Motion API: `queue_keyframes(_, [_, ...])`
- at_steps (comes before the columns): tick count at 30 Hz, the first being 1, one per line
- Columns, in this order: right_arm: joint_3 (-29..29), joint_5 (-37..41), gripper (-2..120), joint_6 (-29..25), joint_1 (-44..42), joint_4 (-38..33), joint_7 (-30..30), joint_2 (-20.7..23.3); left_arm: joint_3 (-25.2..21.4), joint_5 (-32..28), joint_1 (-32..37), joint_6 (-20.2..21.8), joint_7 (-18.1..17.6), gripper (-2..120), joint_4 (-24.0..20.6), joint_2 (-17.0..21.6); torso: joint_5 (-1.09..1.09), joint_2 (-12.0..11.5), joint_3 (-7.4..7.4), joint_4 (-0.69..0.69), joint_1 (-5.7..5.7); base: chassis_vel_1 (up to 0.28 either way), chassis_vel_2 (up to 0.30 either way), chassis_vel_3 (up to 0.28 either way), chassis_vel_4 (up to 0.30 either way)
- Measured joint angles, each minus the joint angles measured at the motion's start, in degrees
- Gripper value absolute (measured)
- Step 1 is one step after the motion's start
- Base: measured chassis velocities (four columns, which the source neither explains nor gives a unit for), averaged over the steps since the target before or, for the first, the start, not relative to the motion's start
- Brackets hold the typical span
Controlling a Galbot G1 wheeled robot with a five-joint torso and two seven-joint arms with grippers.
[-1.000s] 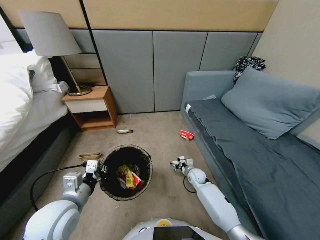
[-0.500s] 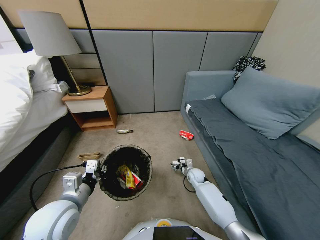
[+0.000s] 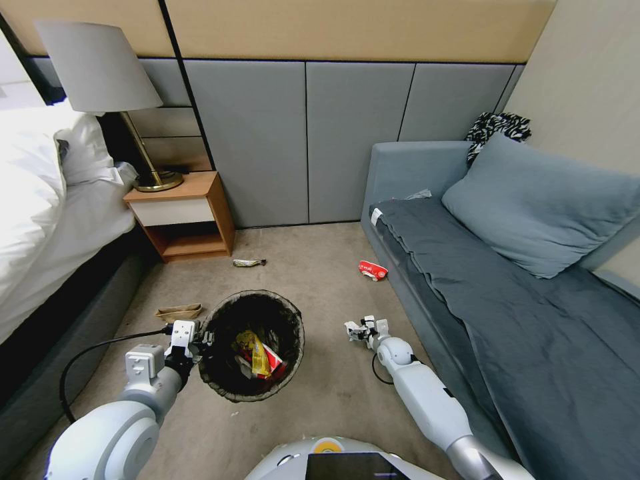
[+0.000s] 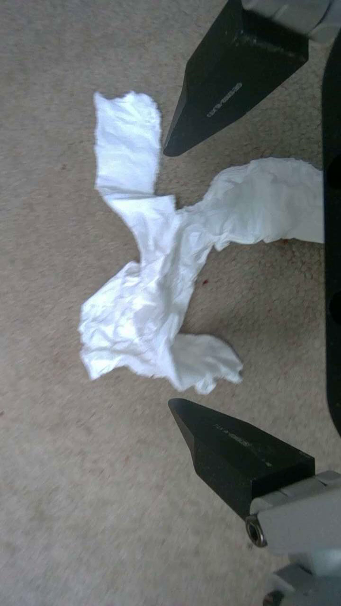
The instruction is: Pick up the trash bin, then pick up the garbage from the floor and place it into the trash bin.
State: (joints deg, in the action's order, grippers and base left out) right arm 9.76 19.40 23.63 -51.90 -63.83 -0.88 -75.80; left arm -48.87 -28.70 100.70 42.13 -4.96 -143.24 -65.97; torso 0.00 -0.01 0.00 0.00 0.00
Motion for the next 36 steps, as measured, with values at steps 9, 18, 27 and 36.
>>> queue_keyframes(9, [0.5, -2.6, 100, -1.6, 2.5, 5.8, 0.2, -2.2, -0.2, 0.0, 0.3, 0.0, 0.0, 1, 0.0, 0.2, 0.0, 0.0, 0.0, 0.01, 0.0, 0.0, 0.0, 0.0, 0.0])
queue_keyframes(18, [0.6, -3.3, 100, -2.2, 3.3, 7.4, 0.0, -2.8, 0.0, 0.1, 0.1, 0.0, 0.0, 1, 0.0, 0.0, 0.0, 0.0, 0.0, 0.01, 0.0, 0.0, 0.0, 0.0, 0.0])
queue_keyframes(27, [0.8, -3.5, 97, -2.7, 3.7, 8.6, 0.0, -2.9, 0.3, 0.3, 0.0, 0.0, 0.1, 1, 0.0, -0.1, 0.0, 0.0, 0.0, 0.0, 0.0, 0.0, 0.0, 0.0, 0.0])
queue_keyframes(36, [0.8, -3.6, 65, -2.8, 3.8, 8.9, 0.4, -3.2, 0.7, 0.9, 0.1, 0.0, 0.2, 1, 0.0, -0.3, 0.0, 0.0, 0.0, 0.0, 0.0, 0.0, 0.0, 0.0, 0.0])
